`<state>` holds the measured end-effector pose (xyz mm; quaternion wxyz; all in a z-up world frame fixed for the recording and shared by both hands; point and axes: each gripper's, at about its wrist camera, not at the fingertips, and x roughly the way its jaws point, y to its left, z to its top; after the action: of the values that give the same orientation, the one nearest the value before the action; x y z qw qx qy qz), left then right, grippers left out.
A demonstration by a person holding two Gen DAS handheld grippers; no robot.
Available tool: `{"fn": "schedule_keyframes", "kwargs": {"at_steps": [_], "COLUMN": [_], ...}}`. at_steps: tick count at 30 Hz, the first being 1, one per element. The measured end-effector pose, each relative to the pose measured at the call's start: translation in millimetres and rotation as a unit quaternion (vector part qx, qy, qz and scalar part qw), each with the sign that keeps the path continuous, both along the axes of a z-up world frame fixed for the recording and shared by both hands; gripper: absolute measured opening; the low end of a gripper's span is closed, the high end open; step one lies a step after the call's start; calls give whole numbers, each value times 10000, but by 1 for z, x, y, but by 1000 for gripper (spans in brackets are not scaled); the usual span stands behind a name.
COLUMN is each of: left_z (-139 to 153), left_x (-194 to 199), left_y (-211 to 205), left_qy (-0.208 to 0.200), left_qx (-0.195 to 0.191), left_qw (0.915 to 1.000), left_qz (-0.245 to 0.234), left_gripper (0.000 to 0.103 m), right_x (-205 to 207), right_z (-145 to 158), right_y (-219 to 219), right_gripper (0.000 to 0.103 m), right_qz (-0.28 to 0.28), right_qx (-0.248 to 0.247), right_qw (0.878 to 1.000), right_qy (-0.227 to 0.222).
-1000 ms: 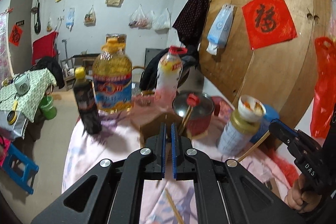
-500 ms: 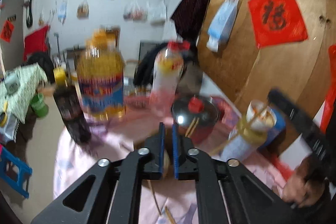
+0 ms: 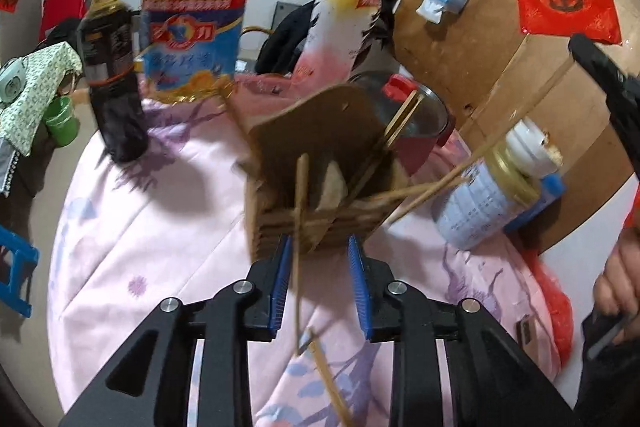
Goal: Organize utensils
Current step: 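Carry the left tool's chopstick to the holder while the right tool carries its chopstick, then lower the left tool's chopstick into the holder while the right tool inserts its chopstick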
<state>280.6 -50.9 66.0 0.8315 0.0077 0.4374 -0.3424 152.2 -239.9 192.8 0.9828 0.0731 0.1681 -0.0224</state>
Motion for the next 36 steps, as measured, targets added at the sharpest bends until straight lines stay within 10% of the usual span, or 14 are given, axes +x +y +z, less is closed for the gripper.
{"fn": "schedule_keyframes", "kwargs": {"at_steps": [4,14,19,27,36], "left_z": [11,2,14,16,-59], "left_x": [13,34,26,5,-8], "left_y": [-23,-66,-57,-35,-24], "left_qy": [-287,-818,-878,-754,-44], "left_qx": [-56,634,312,-121,452], "left_qw": [9996,9946,9956,9971,9989], "left_qz": [28,42,103,-49,-70], "left_gripper": [45,44,43,41,32], "right_x": [-2,-5,-8,-11,-9], "right_z": [-1,-4,-4,-8,-14], "right_y": [-1,-10,-11,-15,-14], "right_gripper": [7,7,7,7,7], "right_qz": [8,-59,-51,-77,-66], "right_qx": [1,191,176,241,290], "right_qw": [10000,9998,9998,9997,9995], "right_qy": [-18,-23,-49,-10,88]}}
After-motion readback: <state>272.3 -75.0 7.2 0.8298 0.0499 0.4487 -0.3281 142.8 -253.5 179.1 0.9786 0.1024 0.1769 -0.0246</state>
